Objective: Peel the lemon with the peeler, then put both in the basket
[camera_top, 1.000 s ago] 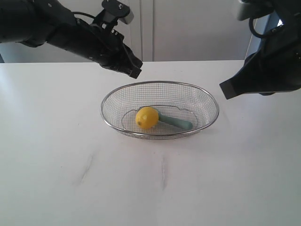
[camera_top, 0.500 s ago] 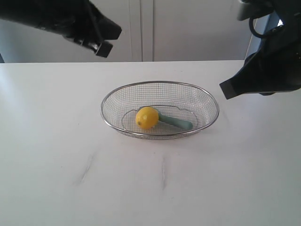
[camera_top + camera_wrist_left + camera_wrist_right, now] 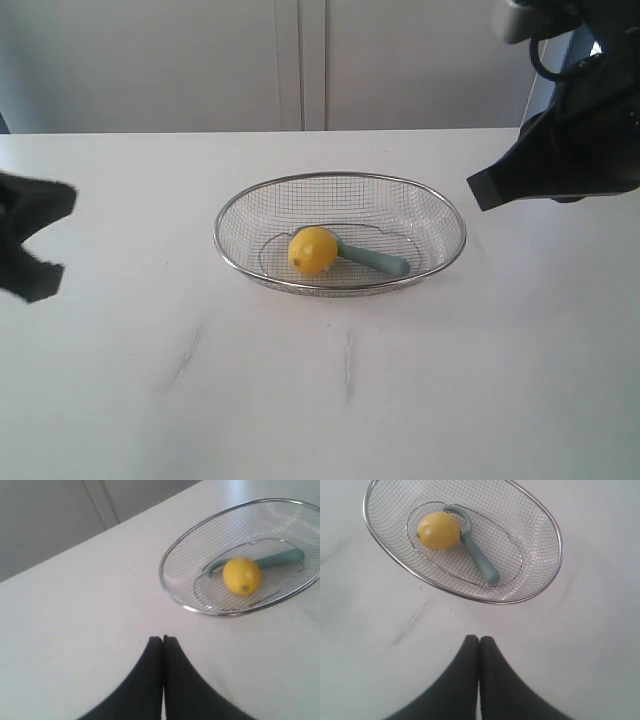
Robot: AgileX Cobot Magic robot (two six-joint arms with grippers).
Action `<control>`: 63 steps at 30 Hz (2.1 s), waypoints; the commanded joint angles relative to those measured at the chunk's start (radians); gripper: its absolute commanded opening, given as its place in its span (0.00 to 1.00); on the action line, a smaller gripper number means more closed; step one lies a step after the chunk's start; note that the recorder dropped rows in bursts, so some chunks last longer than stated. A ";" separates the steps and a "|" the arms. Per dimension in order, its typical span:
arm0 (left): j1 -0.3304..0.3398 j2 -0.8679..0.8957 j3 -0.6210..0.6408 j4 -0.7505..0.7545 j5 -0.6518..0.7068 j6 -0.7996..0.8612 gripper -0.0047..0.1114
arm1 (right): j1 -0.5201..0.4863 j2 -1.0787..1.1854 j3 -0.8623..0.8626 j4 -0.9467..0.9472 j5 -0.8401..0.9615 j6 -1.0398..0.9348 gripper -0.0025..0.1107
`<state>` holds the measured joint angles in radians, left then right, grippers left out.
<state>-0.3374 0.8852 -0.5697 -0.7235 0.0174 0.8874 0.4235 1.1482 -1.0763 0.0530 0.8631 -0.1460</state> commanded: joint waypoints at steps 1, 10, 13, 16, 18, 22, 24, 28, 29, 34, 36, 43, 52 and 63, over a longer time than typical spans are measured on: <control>0.094 -0.174 0.205 -0.075 -0.061 -0.032 0.04 | -0.005 -0.009 0.003 0.003 0.003 -0.007 0.02; 0.193 -0.427 0.467 -0.078 -0.111 -0.117 0.04 | -0.005 -0.009 0.003 0.003 0.003 -0.007 0.02; 0.196 -0.497 0.521 -0.078 -0.115 -0.133 0.04 | -0.005 -0.009 0.003 0.003 0.003 -0.007 0.02; 0.196 -0.571 0.568 -0.078 -0.122 -0.131 0.04 | -0.005 -0.009 0.003 0.003 0.003 -0.007 0.02; 0.196 -0.627 0.570 -0.078 -0.122 -0.129 0.04 | -0.005 -0.009 0.003 0.003 0.003 -0.007 0.02; 0.196 -0.746 0.570 -0.075 -0.084 -0.107 0.04 | -0.005 -0.009 0.003 0.003 0.003 -0.007 0.02; 0.196 -0.812 0.570 -0.075 -0.072 -0.106 0.04 | -0.005 -0.009 0.003 0.003 0.003 -0.007 0.02; 0.196 -0.885 0.570 -0.075 -0.040 -0.103 0.04 | -0.005 -0.009 0.003 0.003 0.004 -0.007 0.02; 0.196 -0.885 0.570 -0.077 -0.040 -0.105 0.04 | -0.005 -0.009 0.003 0.003 0.009 -0.007 0.02; 0.196 -0.885 0.570 -0.082 0.003 -0.114 0.04 | -0.005 -0.009 0.003 0.003 0.003 -0.007 0.02; 0.196 -0.885 0.570 -0.082 0.010 -0.158 0.04 | -0.005 -0.009 0.003 0.003 0.003 -0.007 0.02; 0.196 -0.885 0.570 0.092 0.003 -0.478 0.04 | -0.005 -0.009 0.003 0.003 0.001 -0.007 0.02; 0.198 -0.885 0.570 0.624 0.246 -0.686 0.04 | -0.005 -0.009 0.003 0.003 -0.001 -0.007 0.02; 0.276 -0.885 0.570 0.622 0.209 -0.801 0.04 | -0.005 -0.009 0.003 0.003 -0.001 -0.007 0.02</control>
<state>-0.0679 0.0053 -0.0019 -0.0968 0.2254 0.1332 0.4235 1.1482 -1.0758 0.0548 0.8654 -0.1460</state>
